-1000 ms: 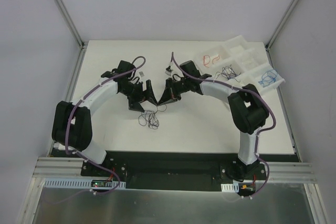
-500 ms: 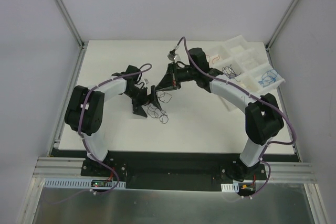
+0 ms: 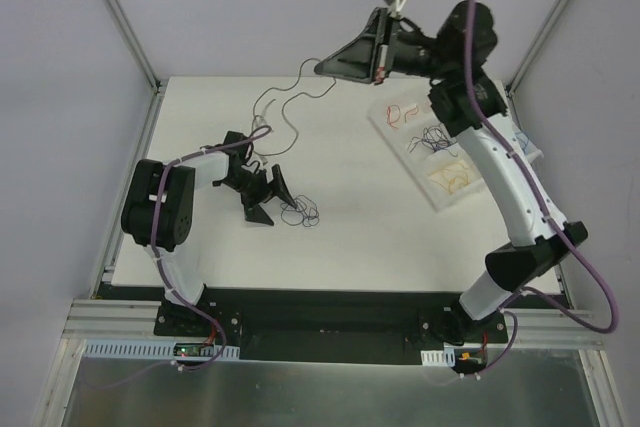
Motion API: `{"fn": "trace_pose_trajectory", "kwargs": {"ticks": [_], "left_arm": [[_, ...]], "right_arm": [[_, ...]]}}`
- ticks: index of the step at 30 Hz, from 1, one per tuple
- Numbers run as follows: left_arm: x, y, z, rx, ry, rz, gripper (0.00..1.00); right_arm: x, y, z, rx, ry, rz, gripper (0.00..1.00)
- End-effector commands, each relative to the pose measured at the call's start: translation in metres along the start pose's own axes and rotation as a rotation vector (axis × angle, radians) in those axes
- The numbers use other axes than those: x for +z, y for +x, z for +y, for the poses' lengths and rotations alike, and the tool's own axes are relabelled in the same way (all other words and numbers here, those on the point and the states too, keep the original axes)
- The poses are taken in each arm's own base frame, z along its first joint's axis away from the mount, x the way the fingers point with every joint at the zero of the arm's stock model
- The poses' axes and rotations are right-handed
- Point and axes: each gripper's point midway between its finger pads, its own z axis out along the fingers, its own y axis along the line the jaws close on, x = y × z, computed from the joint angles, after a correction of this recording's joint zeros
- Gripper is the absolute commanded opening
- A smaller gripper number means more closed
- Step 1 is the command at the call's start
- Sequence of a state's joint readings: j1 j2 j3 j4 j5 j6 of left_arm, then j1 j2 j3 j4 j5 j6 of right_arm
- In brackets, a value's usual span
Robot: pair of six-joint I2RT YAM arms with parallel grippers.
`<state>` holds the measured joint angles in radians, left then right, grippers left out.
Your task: Untangle the cables
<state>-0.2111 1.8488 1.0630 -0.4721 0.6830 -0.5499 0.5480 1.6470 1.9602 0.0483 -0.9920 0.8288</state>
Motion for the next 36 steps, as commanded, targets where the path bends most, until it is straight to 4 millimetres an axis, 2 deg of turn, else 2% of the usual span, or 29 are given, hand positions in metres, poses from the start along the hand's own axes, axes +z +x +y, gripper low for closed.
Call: {"fn": "trace_pose_trajectory", "kwargs": {"ticks": [1, 5, 9, 13, 15, 18, 19, 22, 29, 32, 34, 36], "left_arm": [[-0.011, -0.001, 0.025, 0.068, -0.074, -0.085, 0.85], [-0.024, 0.004, 0.012, 0.094, -0.035, -0.112, 0.85], [-0.047, 0.005, -0.015, 0.141, 0.028, -0.173, 0.86], [-0.072, 0.009, -0.045, 0.178, 0.097, -0.217, 0.88], [-0.083, 0.011, -0.058, 0.194, 0.128, -0.240, 0.89], [-0.087, 0.019, -0.071, 0.209, 0.153, -0.238, 0.89], [-0.087, 0.021, -0.077, 0.226, 0.156, -0.235, 0.89], [-0.082, 0.027, -0.089, 0.267, 0.161, -0.212, 0.89], [-0.076, 0.016, -0.089, 0.383, 0.102, -0.159, 0.89], [-0.077, 0.009, -0.092, 0.428, 0.084, -0.154, 0.89], [-0.077, 0.005, -0.090, 0.454, 0.058, -0.149, 0.89], [-0.078, 0.002, -0.087, 0.470, 0.028, -0.133, 0.89]], "right_arm": [[-0.034, -0.033, 0.055, -0.057, -0.024, -0.111, 0.01], [-0.057, -0.052, 0.039, -0.057, 0.039, -0.182, 0.00], [-0.087, -0.064, 0.002, -0.035, 0.139, -0.258, 0.00], [-0.129, -0.071, -0.056, 0.029, 0.291, -0.345, 0.00], [-0.155, -0.075, -0.092, 0.094, 0.399, -0.387, 0.00], [-0.190, -0.091, -0.132, 0.153, 0.501, -0.478, 0.00], [-0.195, -0.097, -0.141, 0.163, 0.515, -0.492, 0.00], [-0.236, -0.125, -0.176, 0.216, 0.600, -0.587, 0.00], [-0.317, -0.185, -0.264, 0.237, 0.799, -0.772, 0.00], [-0.348, -0.198, -0.308, 0.241, 0.882, -0.835, 0.00], [-0.370, -0.197, -0.335, 0.271, 0.948, -0.879, 0.00], [-0.383, -0.197, -0.353, 0.270, 0.990, -0.905, 0.00]]}}
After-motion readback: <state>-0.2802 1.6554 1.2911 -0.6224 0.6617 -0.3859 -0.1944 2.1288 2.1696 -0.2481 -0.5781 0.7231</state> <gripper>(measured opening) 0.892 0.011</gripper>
